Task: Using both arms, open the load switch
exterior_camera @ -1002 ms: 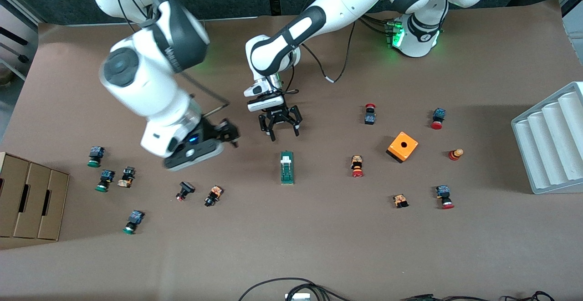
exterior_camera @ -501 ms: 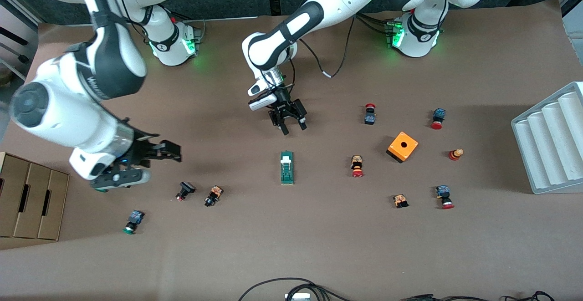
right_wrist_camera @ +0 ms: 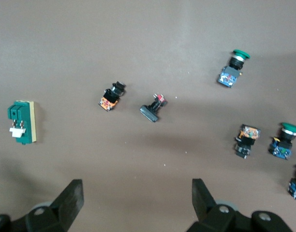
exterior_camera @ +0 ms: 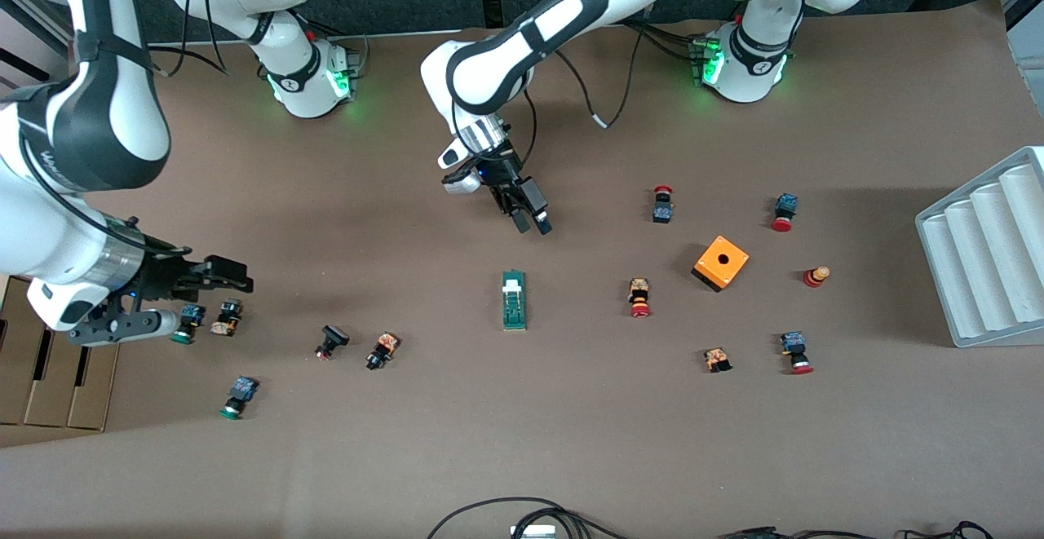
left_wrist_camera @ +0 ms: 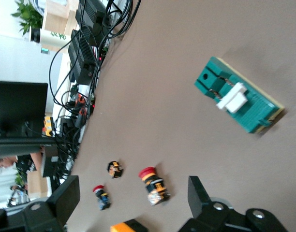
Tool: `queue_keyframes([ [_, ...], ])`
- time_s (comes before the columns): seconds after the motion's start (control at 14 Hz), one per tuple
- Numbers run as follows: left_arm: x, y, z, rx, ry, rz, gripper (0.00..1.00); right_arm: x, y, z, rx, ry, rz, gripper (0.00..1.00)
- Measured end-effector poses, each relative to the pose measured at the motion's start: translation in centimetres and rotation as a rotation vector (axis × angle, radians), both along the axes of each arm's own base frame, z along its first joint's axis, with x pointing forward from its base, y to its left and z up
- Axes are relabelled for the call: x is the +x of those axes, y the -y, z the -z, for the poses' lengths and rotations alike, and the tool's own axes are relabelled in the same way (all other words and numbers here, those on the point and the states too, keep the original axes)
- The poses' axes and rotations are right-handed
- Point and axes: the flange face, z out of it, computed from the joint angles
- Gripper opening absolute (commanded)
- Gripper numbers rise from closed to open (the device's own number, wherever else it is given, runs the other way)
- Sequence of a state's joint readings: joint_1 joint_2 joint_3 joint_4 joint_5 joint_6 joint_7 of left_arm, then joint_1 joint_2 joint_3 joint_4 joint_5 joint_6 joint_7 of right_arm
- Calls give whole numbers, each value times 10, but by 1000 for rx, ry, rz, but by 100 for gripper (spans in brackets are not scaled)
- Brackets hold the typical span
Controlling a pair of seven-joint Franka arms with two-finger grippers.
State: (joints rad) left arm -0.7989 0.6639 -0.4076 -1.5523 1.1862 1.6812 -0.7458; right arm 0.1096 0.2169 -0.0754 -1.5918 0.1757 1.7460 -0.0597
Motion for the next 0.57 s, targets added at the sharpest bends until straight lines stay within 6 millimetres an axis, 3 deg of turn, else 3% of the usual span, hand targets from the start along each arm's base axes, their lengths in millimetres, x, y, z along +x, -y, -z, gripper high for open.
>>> queue_keyframes([
  [0.14, 15, -10, -21, 9, -79, -3, 99, -3, 14, -8, -34, -2, 9, 100],
  [0.29, 42, -27, -53, -29, -173, -9, 99, -5, 30, -16, -76, 6, 18, 100],
  [0.57, 103, -83, -123, -182, -350, -96, 100, -10, 63, -31, -101, 15, 65, 100],
])
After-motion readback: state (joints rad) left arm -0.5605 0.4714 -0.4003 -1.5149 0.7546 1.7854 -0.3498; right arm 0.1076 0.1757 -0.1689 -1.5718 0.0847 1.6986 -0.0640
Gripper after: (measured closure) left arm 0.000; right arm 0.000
